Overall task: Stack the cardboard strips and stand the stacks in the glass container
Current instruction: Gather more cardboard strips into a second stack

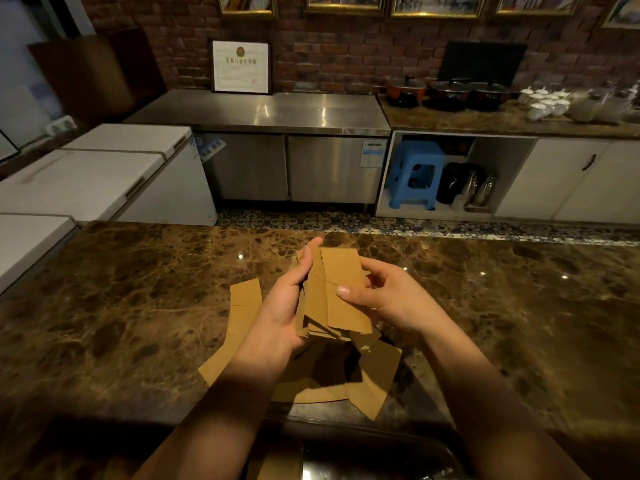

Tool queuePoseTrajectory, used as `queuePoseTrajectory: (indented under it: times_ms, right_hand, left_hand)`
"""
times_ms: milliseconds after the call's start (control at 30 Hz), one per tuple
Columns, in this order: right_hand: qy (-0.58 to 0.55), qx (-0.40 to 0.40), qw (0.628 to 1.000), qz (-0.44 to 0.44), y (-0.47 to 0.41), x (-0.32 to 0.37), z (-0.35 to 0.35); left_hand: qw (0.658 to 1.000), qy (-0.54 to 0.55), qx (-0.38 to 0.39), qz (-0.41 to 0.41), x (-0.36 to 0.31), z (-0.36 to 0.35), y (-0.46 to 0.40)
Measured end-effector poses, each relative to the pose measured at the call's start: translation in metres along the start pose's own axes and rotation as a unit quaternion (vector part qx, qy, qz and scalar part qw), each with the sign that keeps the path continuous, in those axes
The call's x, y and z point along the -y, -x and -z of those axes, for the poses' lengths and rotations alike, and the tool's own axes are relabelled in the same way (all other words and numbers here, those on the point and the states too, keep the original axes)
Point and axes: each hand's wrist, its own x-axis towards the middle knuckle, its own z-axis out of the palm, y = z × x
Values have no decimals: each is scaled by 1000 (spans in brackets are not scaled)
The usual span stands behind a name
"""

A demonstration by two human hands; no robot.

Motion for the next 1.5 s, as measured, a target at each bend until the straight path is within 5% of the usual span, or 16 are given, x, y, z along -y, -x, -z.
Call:
queuePoseTrajectory:
  times_ms: [167, 367, 733, 900, 1000, 1167, 1233, 1333, 1500]
  right_hand:
    - [25, 3, 999, 39, -3, -2, -7]
    - [8, -83, 997, -1, -4, -6, -4]
    - [59, 24, 997, 37, 0, -13, -14]
    - [194, 37, 980, 32, 0, -24, -10]
    - [224, 17, 973, 57, 1, -26, -3]
    - [-20, -101, 995, -1, 1, -24, -8]
    - [-208, -110, 967, -97, 3, -22, -4]
    - [-434, -20, 888, -151, 8, -26, 0]
    - [-445, -122, 879, -119, 13, -45, 19]
  left_hand:
    - [999, 0, 44, -1, -1, 3, 3]
    - [997, 3, 65, -44, -5, 8, 1]
    - [991, -53, 52, -109, -3, 3, -6]
    - [989, -123, 34, -81, -1, -12, -10]
    - [994, -75, 36, -70, 8, -19, -16]
    - [987, 18, 4, -160, 13, -22, -27]
    - [976, 29, -5, -214, 12, -24, -31]
    - [961, -56, 4, -270, 19, -28, -37]
    - [928, -260, 15, -265, 42, -38, -56]
